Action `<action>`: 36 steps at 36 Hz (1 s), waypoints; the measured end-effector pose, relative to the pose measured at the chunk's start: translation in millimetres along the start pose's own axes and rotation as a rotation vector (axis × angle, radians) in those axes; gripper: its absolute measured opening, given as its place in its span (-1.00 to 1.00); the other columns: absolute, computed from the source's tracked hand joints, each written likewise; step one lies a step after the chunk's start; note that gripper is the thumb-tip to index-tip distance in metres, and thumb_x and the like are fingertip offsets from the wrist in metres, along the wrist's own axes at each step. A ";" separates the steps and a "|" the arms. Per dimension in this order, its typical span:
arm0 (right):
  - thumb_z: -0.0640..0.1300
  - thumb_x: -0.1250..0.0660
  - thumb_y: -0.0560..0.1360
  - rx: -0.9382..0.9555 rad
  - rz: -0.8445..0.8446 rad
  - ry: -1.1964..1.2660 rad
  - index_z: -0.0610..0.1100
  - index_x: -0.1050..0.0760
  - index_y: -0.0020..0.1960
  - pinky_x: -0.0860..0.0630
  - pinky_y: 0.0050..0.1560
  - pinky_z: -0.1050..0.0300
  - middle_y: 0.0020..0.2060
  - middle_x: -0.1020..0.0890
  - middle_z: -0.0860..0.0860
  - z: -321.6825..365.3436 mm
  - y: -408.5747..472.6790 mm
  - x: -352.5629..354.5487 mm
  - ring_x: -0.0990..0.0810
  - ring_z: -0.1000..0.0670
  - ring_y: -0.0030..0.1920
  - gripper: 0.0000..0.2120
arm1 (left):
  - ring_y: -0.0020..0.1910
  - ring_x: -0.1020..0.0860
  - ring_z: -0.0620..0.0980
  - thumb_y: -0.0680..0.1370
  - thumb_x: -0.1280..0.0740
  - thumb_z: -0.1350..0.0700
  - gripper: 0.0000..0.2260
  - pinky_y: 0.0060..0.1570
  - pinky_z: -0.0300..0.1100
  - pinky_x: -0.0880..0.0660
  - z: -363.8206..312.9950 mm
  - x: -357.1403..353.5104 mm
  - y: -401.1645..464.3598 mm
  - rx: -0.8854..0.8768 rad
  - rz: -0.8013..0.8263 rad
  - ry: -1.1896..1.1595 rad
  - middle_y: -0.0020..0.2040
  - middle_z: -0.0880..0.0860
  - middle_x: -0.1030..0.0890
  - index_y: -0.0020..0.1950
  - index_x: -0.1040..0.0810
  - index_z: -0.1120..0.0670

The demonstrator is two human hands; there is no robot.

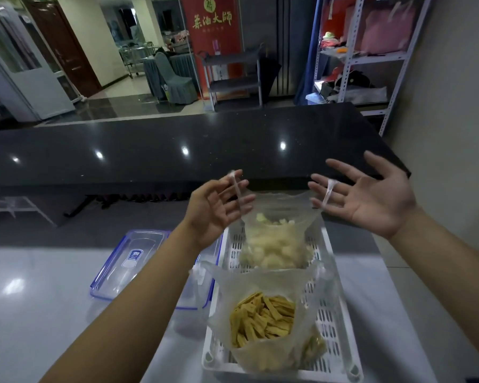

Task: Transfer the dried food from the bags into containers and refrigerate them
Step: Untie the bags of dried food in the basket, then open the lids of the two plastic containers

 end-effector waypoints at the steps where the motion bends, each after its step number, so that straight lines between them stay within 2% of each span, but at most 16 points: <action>1: 0.19 -0.26 0.55 0.012 0.008 0.018 -0.15 -0.45 0.43 -0.54 0.13 -0.38 0.33 -0.51 -0.35 0.5 0.1 1.4 -0.55 -0.37 0.29 -0.42 | 0.21 -0.61 0.25 0.49 -0.30 0.06 -0.53 0.23 0.12 -0.54 -0.2 2.4 0.4 -0.009 -0.004 -0.032 0.40 0.22 -0.52 0.39 -0.54 0.15; 5: 0.24 -0.27 0.53 0.068 0.075 0.022 -0.09 -0.44 0.46 -0.45 0.24 -0.43 0.34 -0.49 -0.37 12.4 1.5 -7.3 -0.49 -0.40 0.33 -0.39 | 0.22 -0.61 0.25 0.46 -0.31 0.04 -0.51 0.21 0.10 -0.55 -10.1 -4.2 3.2 -0.055 0.010 -0.023 0.39 0.21 -0.53 0.38 -0.55 0.17; 11: 0.26 -0.24 0.55 0.128 0.095 0.023 -0.09 -0.40 0.48 -0.42 0.26 -0.43 0.35 -0.49 -0.34 33.1 11.6 -17.2 -0.48 -0.39 0.35 -0.37 | 0.24 -0.61 0.21 0.47 -0.28 0.03 -0.53 0.21 0.03 -0.57 -24.5 -18.3 10.6 -0.096 0.011 0.041 0.36 0.18 -0.56 0.36 -0.56 0.13; 16: 0.26 -0.26 0.53 0.083 0.042 -0.039 -0.07 -0.44 0.46 -0.45 0.24 -0.41 0.36 -0.48 -0.35 27.2 11.1 -3.4 -0.49 -0.40 0.33 -0.39 | 0.21 -0.62 0.21 0.46 -0.31 0.03 -0.51 0.24 0.04 -0.54 -10.8 -14.4 11.3 -0.050 0.008 0.061 0.37 0.18 -0.56 0.38 -0.55 0.14; 22: 0.23 -0.26 0.55 0.066 -0.072 -0.042 -0.06 -0.47 0.44 -0.46 0.26 -0.39 0.41 -0.45 -0.29 20.7 -2.0 18.9 -0.51 -0.38 0.33 -0.43 | 0.22 -0.62 0.23 0.55 -0.24 0.06 -0.59 0.35 0.10 -0.46 -8.6 -7.8 8.6 -0.014 -0.006 0.130 0.35 0.17 -0.56 0.37 -0.56 0.13; 24: 0.23 -0.26 0.54 0.049 -0.093 -0.111 -0.04 -0.49 0.43 -0.45 0.28 -0.37 0.39 -0.49 -0.26 26.1 -7.3 16.9 -0.52 -0.37 0.32 -0.45 | 0.21 -0.62 0.22 0.51 -0.30 0.06 -0.59 0.33 0.10 -0.48 -15.7 -11.4 5.2 -0.013 -0.008 0.226 0.30 0.17 -0.60 0.32 -0.58 0.15; 27: 0.22 -0.23 0.54 0.011 -0.145 -0.389 -0.03 -0.56 0.35 -0.46 0.28 -0.30 0.31 -0.59 -0.18 33.8 -17.9 2.9 -0.60 -0.29 0.25 -0.50 | 0.20 -0.61 0.23 0.61 -0.27 0.15 -0.70 0.30 0.09 -0.51 -29.7 -18.7 -4.0 -0.066 0.006 0.492 0.24 0.20 -0.64 0.31 -0.58 0.17; 29: 0.20 -0.23 0.55 0.052 -0.224 -0.682 0.02 -0.61 0.25 -0.49 0.26 -0.20 0.27 -0.62 -0.11 37.7 -29.5 -14.6 -0.63 -0.17 0.20 -0.59 | 0.20 -0.63 0.08 0.63 -0.29 0.15 -0.77 0.29 -0.02 -0.53 -43.0 -19.9 -13.1 -0.170 -0.023 0.750 0.16 0.10 -0.69 0.25 -0.63 0.08; 31: 0.17 -0.28 0.54 0.212 -0.259 -0.954 0.13 -0.61 0.20 -0.49 0.25 -0.08 0.21 -0.65 0.07 38.8 -45.1 -43.1 -0.62 0.01 0.16 -0.70 | 0.15 -0.63 -0.19 0.61 -0.36 0.08 -0.76 0.26 -0.16 -0.53 -55.6 -19.5 -26.0 -0.268 -0.027 0.970 0.14 -0.10 -0.68 0.27 -0.62 -0.07; 32: 0.16 -0.32 0.50 0.305 -0.232 -1.055 0.16 -0.60 0.20 -0.48 0.24 0.00 0.14 -0.66 0.19 36.2 -54.8 -62.0 -0.61 0.12 0.13 -0.69 | 0.18 -0.59 -0.25 0.60 -0.37 0.02 -0.71 0.26 -0.19 -0.52 -59.4 -17.6 -32.6 -0.305 -0.018 1.076 0.19 -0.15 -0.65 0.32 -0.57 -0.13; 34: 0.22 -0.32 0.42 0.436 -0.120 -1.200 0.21 -0.59 0.22 -0.46 0.13 0.17 0.07 -0.65 0.32 22.7 -75.1 -102.8 -0.58 0.31 0.09 -0.61 | 0.37 -0.45 -0.18 0.58 -0.36 -0.09 -0.59 0.36 -0.12 -0.40 -63.2 -9.6 -45.0 -0.372 -0.022 1.282 0.39 -0.12 -0.52 0.44 -0.45 -0.19; 36: 0.30 -0.29 0.40 0.493 0.003 -1.326 0.27 -0.54 0.26 -0.46 0.06 0.22 0.14 -0.62 0.31 -0.4 -90.0 -138.9 -0.56 0.31 0.13 -0.56 | 0.53 -0.26 -0.05 0.58 -0.34 -0.14 -0.51 0.45 -0.03 -0.25 -65.8 5.4 -55.7 -0.431 -0.088 1.456 0.55 -0.04 -0.31 0.51 -0.35 -0.21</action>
Point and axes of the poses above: each hand's wrist, its own y-axis towards the middle knuckle, its own x-axis out of the back of the hand, z = x × y, the point moved 5 cm from there along y, towards the middle knuckle
